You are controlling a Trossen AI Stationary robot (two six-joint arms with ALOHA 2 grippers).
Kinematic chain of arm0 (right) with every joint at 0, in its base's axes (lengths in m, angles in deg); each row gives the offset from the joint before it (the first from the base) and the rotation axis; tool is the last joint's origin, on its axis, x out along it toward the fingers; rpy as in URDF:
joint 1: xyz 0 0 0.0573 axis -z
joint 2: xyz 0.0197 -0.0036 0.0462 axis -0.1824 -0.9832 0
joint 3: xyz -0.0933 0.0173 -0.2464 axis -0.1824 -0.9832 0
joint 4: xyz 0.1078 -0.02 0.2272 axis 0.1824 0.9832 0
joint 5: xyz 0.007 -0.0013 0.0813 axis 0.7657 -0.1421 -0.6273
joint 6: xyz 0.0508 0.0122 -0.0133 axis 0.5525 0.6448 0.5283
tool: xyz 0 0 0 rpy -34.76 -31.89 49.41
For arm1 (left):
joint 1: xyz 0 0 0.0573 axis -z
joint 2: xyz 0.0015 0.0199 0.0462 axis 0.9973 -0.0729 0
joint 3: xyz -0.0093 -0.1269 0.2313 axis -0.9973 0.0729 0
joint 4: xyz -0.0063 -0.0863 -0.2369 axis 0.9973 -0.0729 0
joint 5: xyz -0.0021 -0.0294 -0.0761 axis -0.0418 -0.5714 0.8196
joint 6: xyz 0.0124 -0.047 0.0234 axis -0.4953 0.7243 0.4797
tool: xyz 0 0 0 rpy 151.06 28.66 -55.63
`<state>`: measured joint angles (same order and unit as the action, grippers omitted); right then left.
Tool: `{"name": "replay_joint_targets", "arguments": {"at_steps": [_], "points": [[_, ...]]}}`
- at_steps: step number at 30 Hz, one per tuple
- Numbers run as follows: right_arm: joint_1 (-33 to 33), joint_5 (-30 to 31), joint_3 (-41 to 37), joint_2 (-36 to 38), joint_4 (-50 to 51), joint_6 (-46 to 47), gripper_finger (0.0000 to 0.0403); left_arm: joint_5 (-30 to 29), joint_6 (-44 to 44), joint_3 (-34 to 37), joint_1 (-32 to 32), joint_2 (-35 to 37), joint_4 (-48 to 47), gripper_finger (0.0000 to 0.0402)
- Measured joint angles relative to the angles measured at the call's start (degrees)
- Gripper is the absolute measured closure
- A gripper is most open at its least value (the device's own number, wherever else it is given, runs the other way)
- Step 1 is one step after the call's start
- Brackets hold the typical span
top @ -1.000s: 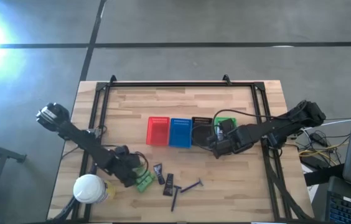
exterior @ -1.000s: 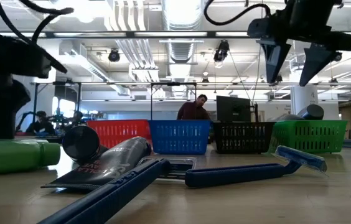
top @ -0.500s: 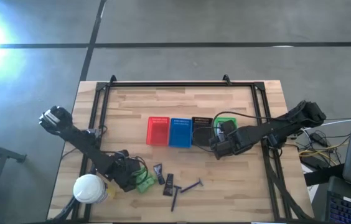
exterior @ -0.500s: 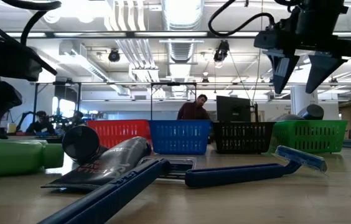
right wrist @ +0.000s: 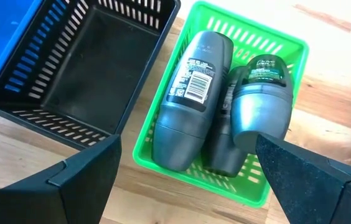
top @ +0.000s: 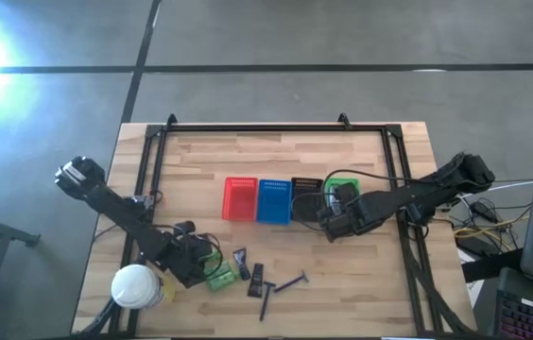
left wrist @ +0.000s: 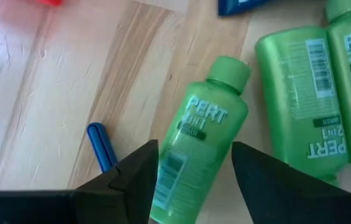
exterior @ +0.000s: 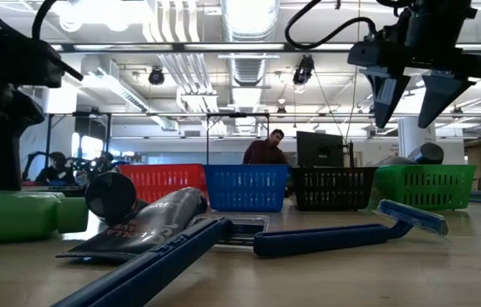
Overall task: Pick & Place Travel size toiletries
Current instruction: Put the green shampoo into the red bin
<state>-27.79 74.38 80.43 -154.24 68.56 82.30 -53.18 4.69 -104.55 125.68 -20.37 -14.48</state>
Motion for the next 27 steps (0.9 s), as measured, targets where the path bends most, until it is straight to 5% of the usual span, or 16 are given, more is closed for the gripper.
{"name": "replay_joint_targets", "arguments": {"at_steps": [14,27], "points": [[0.0,0.0,0.0,0.0,-0.8,0.1,0.0035,-0.1,-11.1,5.6,0.0,-0.1,8.8,0.0193],[0.0,-0.1,0.1,0.0,-1.2,0.1,0.0035,0.8,-10.1,9.9,-0.8,0.1,15.8,0.0193]]}}
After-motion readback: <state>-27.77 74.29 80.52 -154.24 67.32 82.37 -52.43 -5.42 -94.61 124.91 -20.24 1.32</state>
